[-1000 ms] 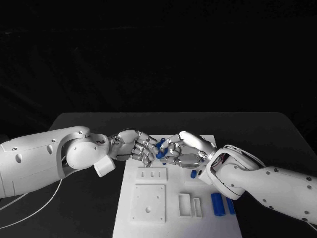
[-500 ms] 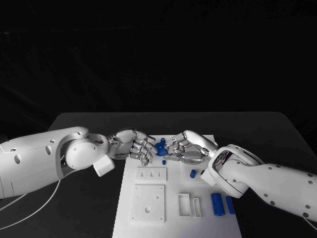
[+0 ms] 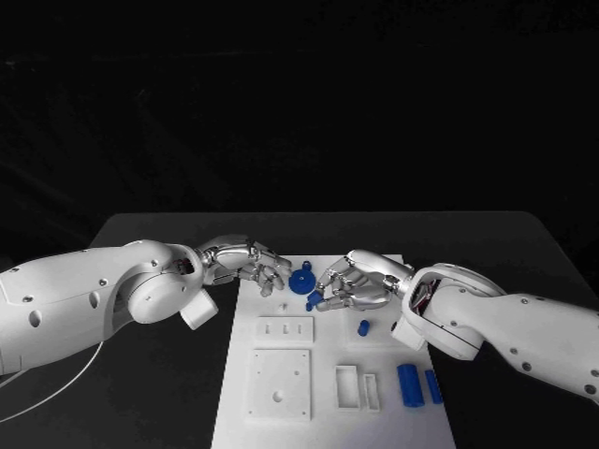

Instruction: Assemble the parts on the task board

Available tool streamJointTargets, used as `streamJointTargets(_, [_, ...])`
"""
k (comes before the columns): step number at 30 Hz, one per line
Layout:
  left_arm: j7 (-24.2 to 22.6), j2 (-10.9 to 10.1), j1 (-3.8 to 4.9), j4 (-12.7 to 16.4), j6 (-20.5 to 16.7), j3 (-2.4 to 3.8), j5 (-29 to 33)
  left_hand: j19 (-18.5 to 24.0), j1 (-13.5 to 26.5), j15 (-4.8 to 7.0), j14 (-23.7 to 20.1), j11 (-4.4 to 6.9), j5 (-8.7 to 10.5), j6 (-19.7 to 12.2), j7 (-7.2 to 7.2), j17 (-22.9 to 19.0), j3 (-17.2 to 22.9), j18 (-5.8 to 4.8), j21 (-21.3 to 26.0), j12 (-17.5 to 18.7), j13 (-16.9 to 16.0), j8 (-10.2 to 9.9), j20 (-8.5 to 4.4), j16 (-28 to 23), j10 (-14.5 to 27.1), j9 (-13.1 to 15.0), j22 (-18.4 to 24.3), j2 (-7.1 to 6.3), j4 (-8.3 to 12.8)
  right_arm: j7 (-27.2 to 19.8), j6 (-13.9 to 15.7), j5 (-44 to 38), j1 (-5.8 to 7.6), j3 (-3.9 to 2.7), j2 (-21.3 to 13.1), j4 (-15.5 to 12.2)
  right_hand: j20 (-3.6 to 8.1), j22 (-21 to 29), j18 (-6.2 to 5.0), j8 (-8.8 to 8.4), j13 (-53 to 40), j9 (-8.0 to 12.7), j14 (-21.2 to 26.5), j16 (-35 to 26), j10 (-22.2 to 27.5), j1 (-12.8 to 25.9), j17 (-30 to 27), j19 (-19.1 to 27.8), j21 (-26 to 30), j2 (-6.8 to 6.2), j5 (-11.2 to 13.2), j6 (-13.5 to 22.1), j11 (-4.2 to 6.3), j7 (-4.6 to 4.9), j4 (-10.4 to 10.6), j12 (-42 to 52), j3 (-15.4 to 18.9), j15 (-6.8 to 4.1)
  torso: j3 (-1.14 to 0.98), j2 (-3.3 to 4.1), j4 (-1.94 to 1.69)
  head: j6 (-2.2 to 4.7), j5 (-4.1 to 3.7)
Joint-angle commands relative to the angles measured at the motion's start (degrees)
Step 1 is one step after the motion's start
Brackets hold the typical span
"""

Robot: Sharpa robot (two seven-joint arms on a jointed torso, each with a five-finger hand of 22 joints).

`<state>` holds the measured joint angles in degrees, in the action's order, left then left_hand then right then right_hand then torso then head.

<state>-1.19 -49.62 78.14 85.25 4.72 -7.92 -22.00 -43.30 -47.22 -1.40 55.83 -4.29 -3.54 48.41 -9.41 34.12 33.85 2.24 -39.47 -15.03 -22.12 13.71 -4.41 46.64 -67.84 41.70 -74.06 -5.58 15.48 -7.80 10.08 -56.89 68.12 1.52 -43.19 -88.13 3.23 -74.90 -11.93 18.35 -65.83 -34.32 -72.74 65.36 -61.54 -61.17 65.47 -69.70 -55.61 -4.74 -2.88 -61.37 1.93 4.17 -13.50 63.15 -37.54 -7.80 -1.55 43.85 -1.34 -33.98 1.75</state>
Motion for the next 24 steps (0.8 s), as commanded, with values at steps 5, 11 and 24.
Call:
streamJointTargets(5, [-2.3,0.0,0.11,0.7,2.2,0.07,-18.6,1.3,-2.4,-0.82,-1.2,-0.63,0.39,-0.9,-0.09,-0.9,-1.4,0.17,1.6,0.7,0.7,0.7,0.89,-2.2,1.7,-1.9,1.0,-2.39,-1.6,2.8,-10.3,4.0,2.86,-0.04,0.1,0.3,-0.09,-1.1,-3.07,0.21,-0.2,-0.2,0.3,-0.1,0.2,0.2,0.1,0.3,-0.2,0.71,0.0,0.2,-0.11,0.22,-0.5,0.0,0.0,-0.01,-0.19,0.03,0.06,0.14,-0.13])
streamJointTargets(11, [-2.7,0.9,0.11,1.7,3.1,0.07,-24.6,1.1,-1.9,-0.83,-0.7,-0.53,0.28,0.3,0.34,-1.1,-3.6,0.35,1.9,0.7,1.0,1.2,0.98,-2.9,1.5,-3.1,1.4,-3.36,-2.7,5.3,-15.0,5.0,4.69,-0.03,1.4,3.2,-0.11,-1.1,-3.07,0.22,-0.2,-0.2,0.3,-0.1,0.2,0.3,0.2,0.3,-0.2,0.87,0.0,0.2,-0.12,0.23,-0.6,0.0,0.0,0.0,0.0,-0.05,-0.2,0.31,-0.1])
streamJointTargets(24, [-2.3,1.5,0.14,2.3,3.8,0.07,-22.2,0.9,0.9,-0.73,-0.2,-0.64,0.43,1.0,0.41,-1.1,-5.0,0.5,2.5,2.0,2.2,0.1,0.87,-3.7,1.3,-5.4,2.1,-3.27,-6.9,8.1,-19.7,0.2,5.06,-0.02,2.3,4.4,-0.16,-1.1,-3.07,0.23,-0.3,-0.4,0.4,-0.1,0.4,0.3,0.2,0.4,-0.2,0.88,0.0,0.3,-0.15,0.25,-0.8,0.0,-0.3,0.04,-0.15,-0.06,0.0,0.26,0.01])
